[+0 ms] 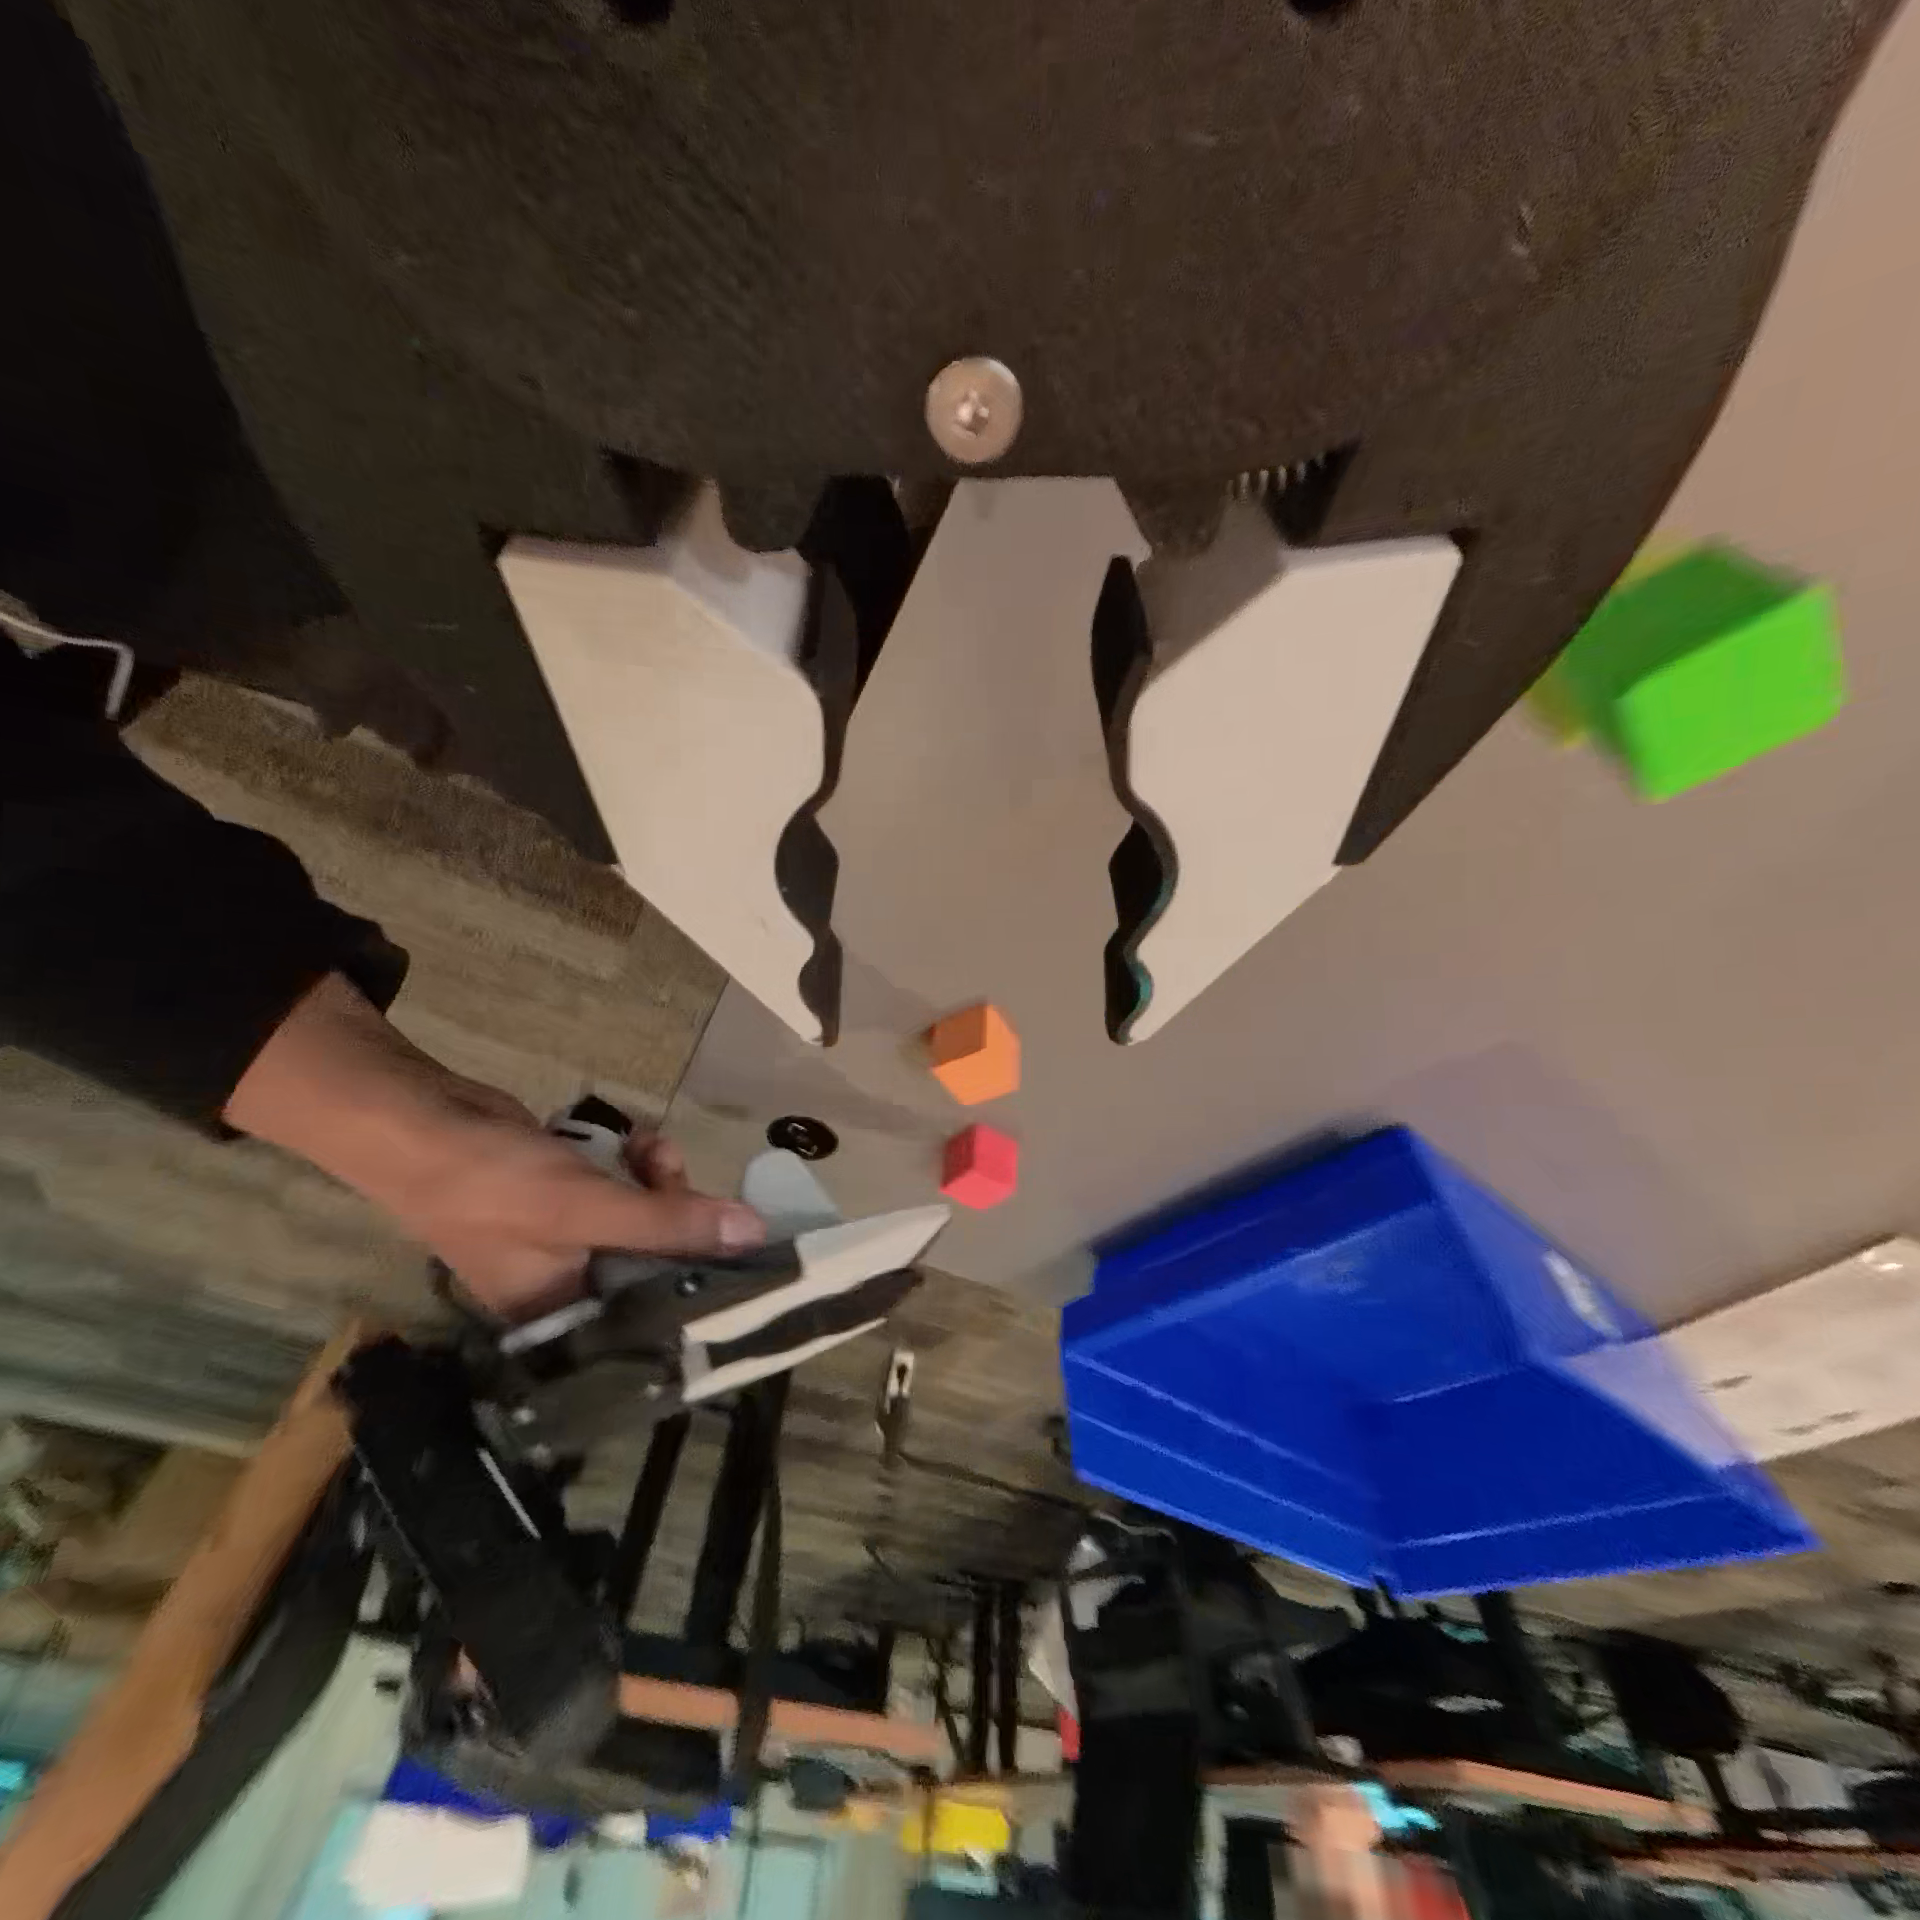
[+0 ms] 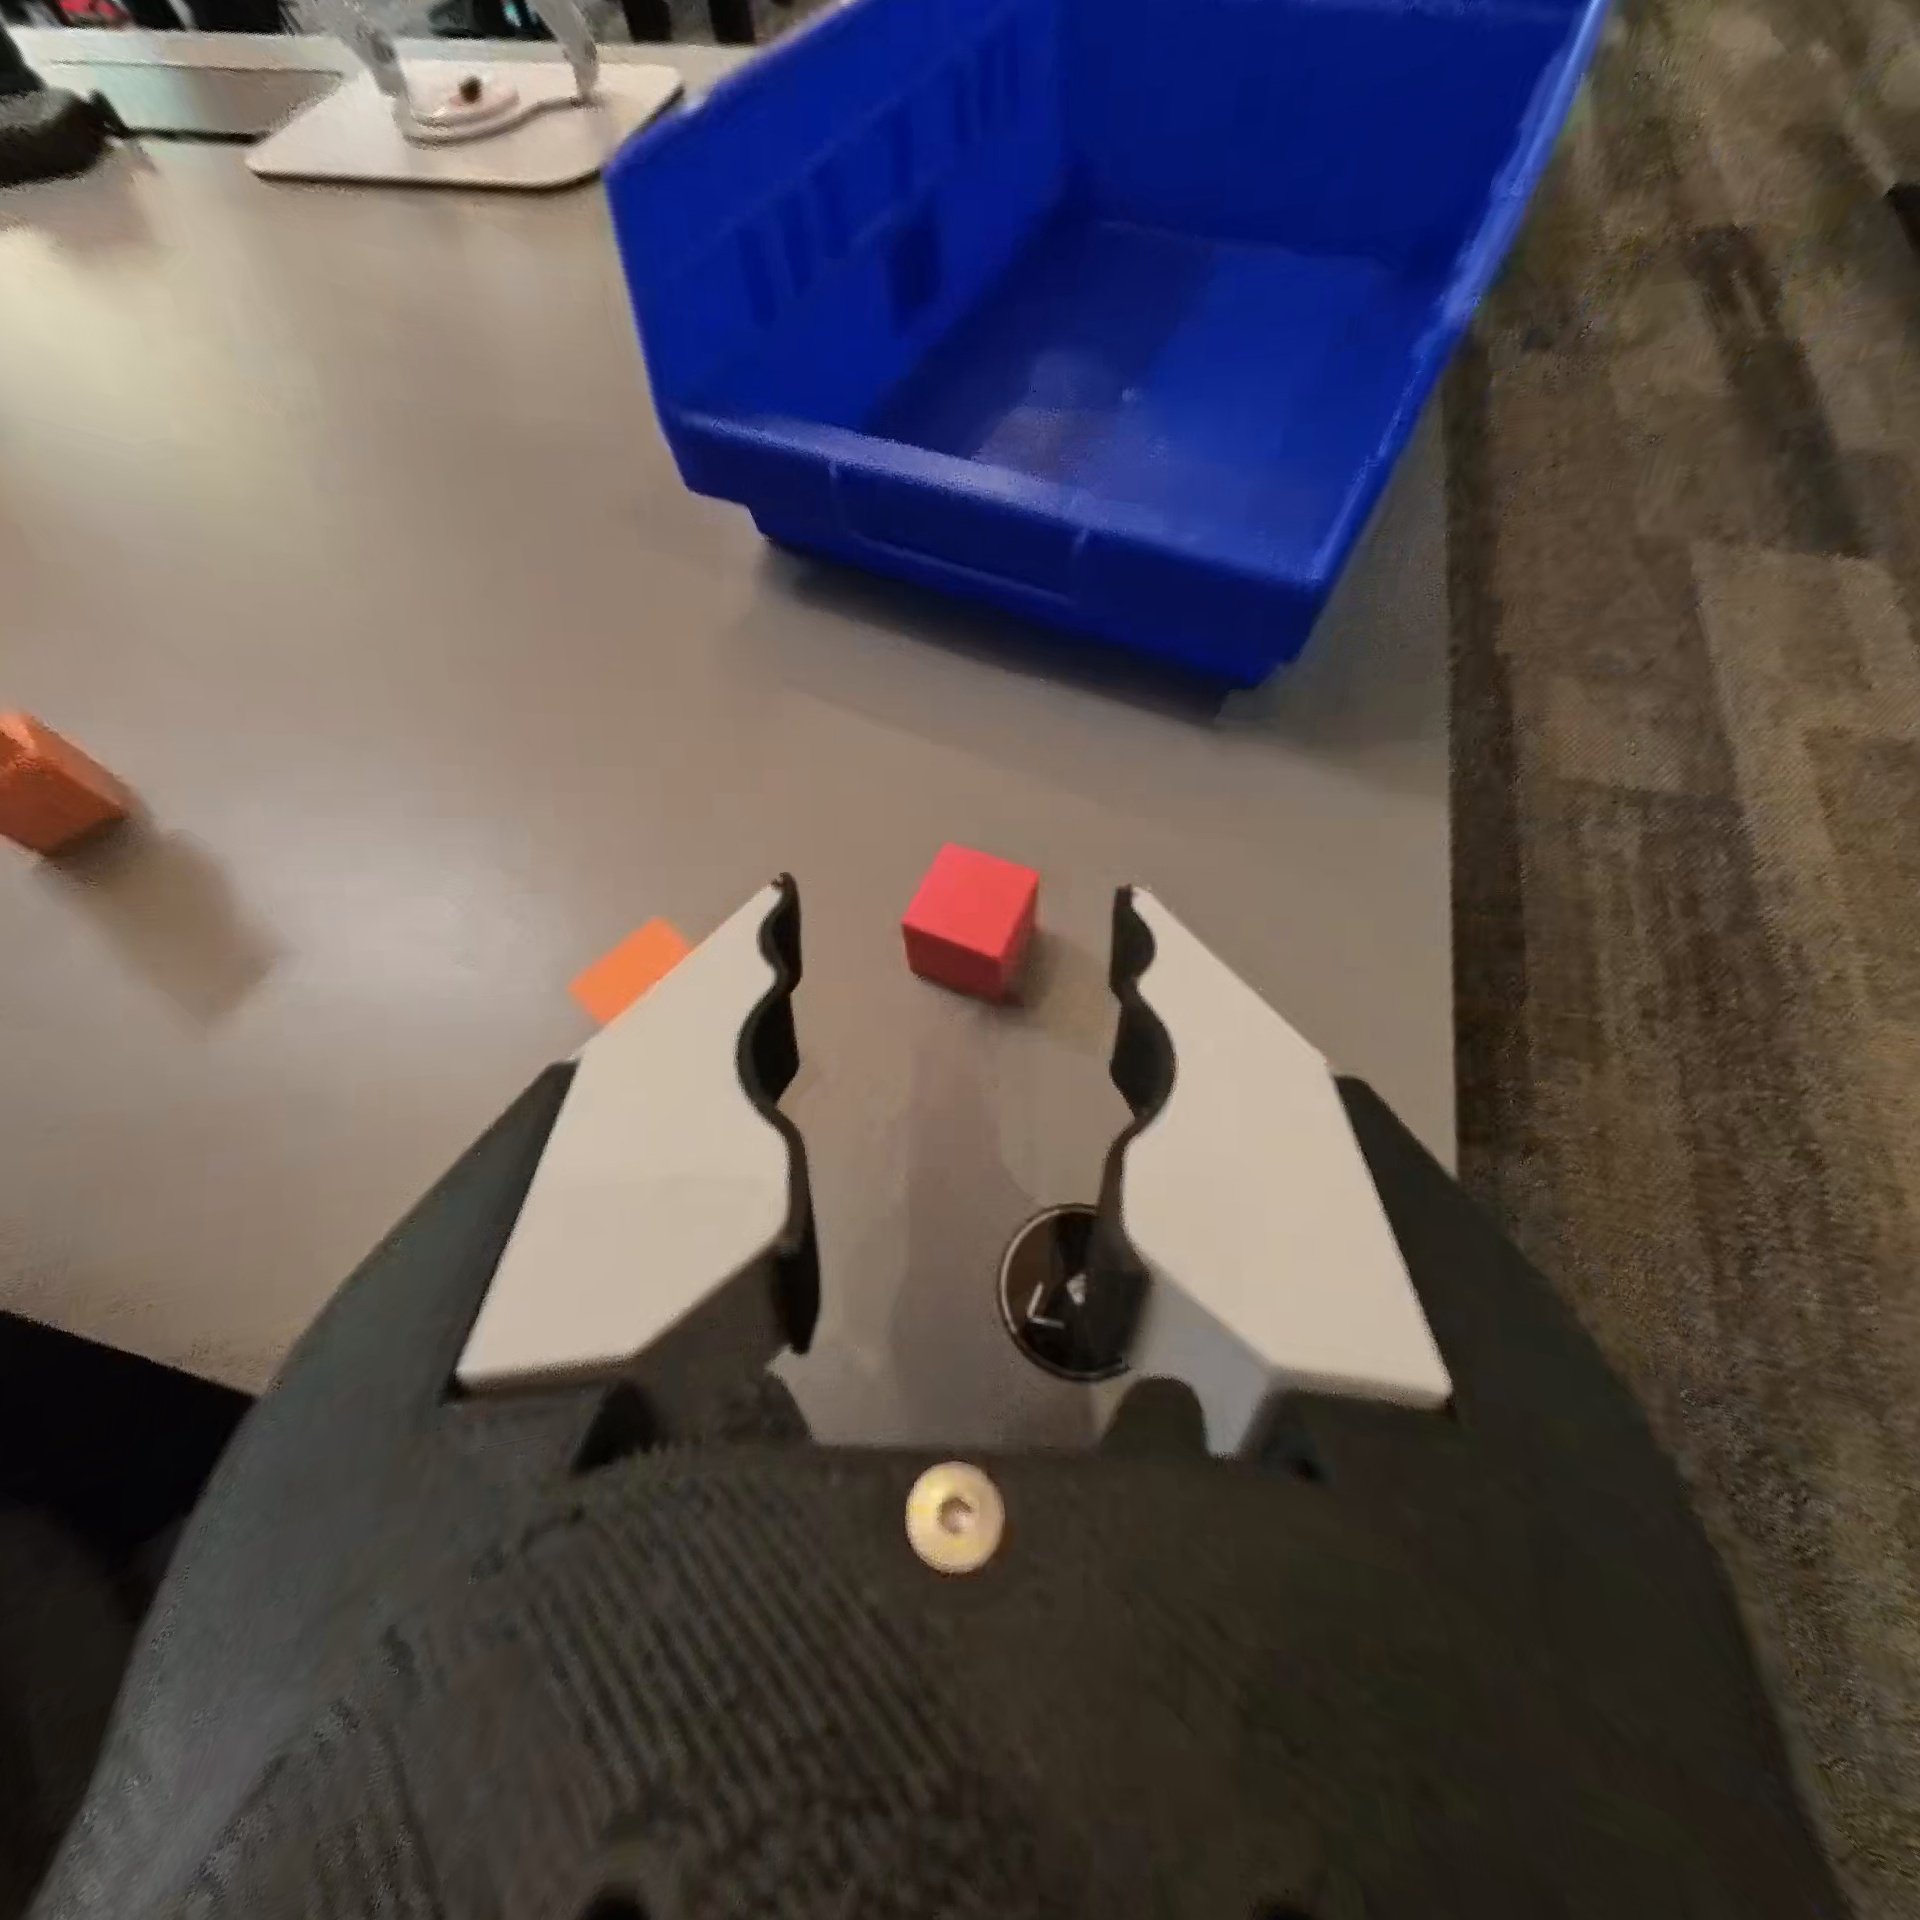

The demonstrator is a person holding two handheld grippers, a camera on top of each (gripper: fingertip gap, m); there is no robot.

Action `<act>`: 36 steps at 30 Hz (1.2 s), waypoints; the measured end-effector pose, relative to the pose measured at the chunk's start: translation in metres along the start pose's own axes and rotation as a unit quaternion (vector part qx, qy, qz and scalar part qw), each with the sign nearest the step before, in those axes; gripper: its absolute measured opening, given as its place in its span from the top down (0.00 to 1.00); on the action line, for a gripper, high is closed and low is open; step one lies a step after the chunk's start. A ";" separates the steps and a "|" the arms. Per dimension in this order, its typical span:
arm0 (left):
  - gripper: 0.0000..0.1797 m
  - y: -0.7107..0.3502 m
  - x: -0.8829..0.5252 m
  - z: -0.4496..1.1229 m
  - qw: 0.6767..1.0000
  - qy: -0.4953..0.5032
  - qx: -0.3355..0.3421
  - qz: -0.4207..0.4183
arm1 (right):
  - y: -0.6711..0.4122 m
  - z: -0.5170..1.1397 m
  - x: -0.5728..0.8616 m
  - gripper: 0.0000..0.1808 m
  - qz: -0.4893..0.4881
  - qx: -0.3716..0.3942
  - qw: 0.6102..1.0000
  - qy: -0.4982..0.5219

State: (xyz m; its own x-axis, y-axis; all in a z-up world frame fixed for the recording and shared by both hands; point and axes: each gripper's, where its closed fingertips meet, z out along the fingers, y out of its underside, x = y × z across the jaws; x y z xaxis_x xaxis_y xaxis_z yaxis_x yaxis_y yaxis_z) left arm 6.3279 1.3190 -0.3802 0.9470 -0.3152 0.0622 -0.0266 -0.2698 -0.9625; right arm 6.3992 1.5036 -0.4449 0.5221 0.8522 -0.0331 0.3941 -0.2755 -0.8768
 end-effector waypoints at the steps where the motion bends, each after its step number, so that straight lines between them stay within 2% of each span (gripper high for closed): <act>1: 0.76 0.002 0.007 0.017 1.000 0.003 -0.015 0.016 | 0.005 0.005 0.006 0.66 0.018 -0.011 1.000 -0.007; 3: 0.77 0.010 0.017 0.053 0.997 0.012 -0.055 0.048 | 0.012 0.016 0.009 0.66 0.042 -0.020 0.999 -0.025; 5: 0.72 0.025 0.020 0.089 0.992 0.019 -0.109 0.055 | 0.015 0.026 0.002 0.67 0.054 -0.018 0.997 -0.047; 7: 0.64 0.042 0.013 0.119 0.987 0.004 -0.155 0.049 | 0.022 0.034 0.000 0.73 0.045 -0.035 0.997 -0.046; 8: 0.61 0.051 0.007 0.130 0.983 -0.006 -0.175 0.051 | 0.025 0.036 0.000 0.80 0.035 -0.048 0.997 -0.041; 9: 0.60 0.058 -0.001 0.139 0.980 -0.021 -0.188 0.053 | 0.026 0.035 0.000 0.85 0.022 -0.052 0.998 -0.038; 10: 0.60 0.065 -0.006 0.144 0.978 -0.029 -0.200 0.048 | 0.022 0.031 0.001 0.85 0.012 -0.045 0.998 -0.032; 12: 0.65 0.074 -0.009 0.151 0.977 -0.026 -0.211 0.020 | 0.010 0.019 0.002 0.85 0.004 -0.014 1.000 -0.022; 14: 0.77 0.078 -0.009 0.155 0.976 -0.017 -0.216 0.000 | -0.001 0.004 0.002 0.85 0.010 0.019 0.999 -0.024; 15: 0.80 0.078 -0.009 0.156 0.976 -0.013 -0.217 -0.004 | -0.005 -0.003 0.001 0.85 0.017 0.034 0.999 -0.029; 17: 0.85 0.074 -0.008 0.156 0.978 -0.008 -0.207 0.001 | -0.011 -0.014 0.000 0.85 0.031 0.055 0.997 -0.038; 25: 0.85 0.002 -0.013 0.056 0.995 -0.043 -0.086 -0.017 | -0.050 -0.027 -0.041 0.85 0.042 0.110 0.986 -0.118; 27: 0.85 -0.011 -0.032 0.013 0.994 -0.083 -0.061 -0.031 | -0.064 -0.018 -0.085 0.85 0.023 0.112 0.978 -0.175; 31: 0.85 -0.016 -0.063 -0.061 0.985 -0.128 -0.026 -0.114 | -0.082 0.007 -0.189 0.85 -0.056 0.089 0.952 -0.288; 36: 0.85 0.007 -0.096 -0.119 0.966 -0.217 -0.021 -0.142 | -0.101 0.018 -0.266 0.85 -0.129 0.066 0.924 -0.355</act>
State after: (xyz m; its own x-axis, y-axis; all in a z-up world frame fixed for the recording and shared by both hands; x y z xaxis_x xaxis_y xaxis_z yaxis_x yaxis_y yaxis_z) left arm 6.1982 1.2389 -0.3611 0.9627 0.1855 0.1971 0.2498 -0.3283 -0.9109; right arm 6.2073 1.3128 -0.3562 -0.2210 0.9720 -0.0804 0.3158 -0.0067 -0.9488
